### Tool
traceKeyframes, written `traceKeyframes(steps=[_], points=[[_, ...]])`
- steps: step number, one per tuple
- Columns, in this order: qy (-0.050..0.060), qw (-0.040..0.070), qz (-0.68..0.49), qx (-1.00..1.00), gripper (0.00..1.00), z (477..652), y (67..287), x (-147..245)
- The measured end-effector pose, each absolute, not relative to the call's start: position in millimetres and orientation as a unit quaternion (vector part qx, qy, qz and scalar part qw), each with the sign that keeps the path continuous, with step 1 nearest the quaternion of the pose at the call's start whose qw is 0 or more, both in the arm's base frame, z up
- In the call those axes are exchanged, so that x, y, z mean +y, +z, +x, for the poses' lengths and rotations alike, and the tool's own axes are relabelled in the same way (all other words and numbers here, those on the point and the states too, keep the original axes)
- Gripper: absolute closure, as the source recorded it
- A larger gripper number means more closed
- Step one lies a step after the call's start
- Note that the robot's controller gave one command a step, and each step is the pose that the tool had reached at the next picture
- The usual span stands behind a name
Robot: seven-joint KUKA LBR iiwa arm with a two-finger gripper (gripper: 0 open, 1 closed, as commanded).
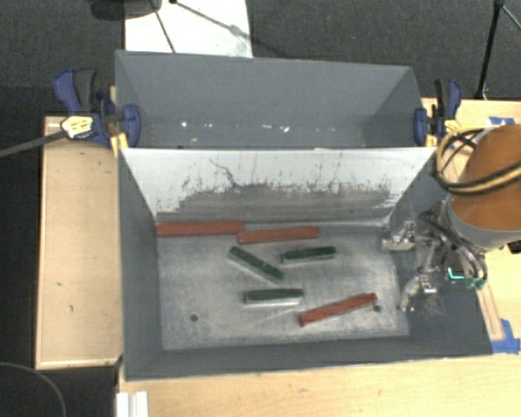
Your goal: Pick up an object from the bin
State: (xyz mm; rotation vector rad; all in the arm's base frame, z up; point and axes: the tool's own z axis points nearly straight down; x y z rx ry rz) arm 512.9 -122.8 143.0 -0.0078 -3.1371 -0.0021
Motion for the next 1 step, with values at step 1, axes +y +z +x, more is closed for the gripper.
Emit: traceKeyframes(steps=[1], points=[[0.000, -0.001, -0.001, -1.000, 0.00, 514.9, 146.7, -122.8]])
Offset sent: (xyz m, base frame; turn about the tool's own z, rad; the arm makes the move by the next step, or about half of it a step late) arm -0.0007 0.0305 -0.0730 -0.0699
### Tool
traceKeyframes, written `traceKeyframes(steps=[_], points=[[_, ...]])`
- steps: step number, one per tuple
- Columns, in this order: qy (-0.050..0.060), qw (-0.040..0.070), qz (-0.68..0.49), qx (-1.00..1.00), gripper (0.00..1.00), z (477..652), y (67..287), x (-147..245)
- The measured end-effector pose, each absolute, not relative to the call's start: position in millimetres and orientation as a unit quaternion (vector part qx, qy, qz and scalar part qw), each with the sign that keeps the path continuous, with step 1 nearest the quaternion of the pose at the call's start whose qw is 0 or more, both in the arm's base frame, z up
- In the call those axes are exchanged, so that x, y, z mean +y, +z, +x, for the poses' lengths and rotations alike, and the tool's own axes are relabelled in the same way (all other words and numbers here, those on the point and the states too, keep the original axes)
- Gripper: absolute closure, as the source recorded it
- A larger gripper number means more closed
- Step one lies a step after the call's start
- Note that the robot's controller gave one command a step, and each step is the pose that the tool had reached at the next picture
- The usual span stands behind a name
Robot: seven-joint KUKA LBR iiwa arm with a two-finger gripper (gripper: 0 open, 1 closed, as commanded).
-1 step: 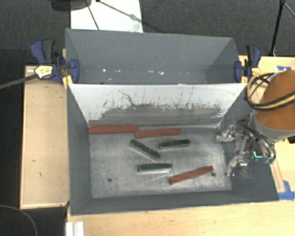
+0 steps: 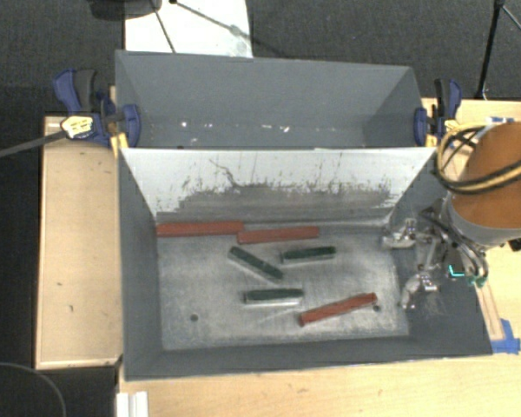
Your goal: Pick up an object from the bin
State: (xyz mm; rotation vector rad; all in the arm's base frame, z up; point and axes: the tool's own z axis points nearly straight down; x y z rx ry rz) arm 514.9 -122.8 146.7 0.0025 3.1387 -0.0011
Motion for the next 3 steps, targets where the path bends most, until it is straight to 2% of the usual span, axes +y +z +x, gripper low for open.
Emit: traceKeyframes(steps=[1, 2, 3], points=[[0.000, 0.006, -0.034, 0.999, 1.00, 516.1, 74.0, -92.1], [0.000, 0.006, -0.034, 0.999, 1.00, 516.2, 74.1, -92.1], [-0.001, 0.002, -0.051, 0.999, 1.00, 528.6, 216.0, -98.6]])
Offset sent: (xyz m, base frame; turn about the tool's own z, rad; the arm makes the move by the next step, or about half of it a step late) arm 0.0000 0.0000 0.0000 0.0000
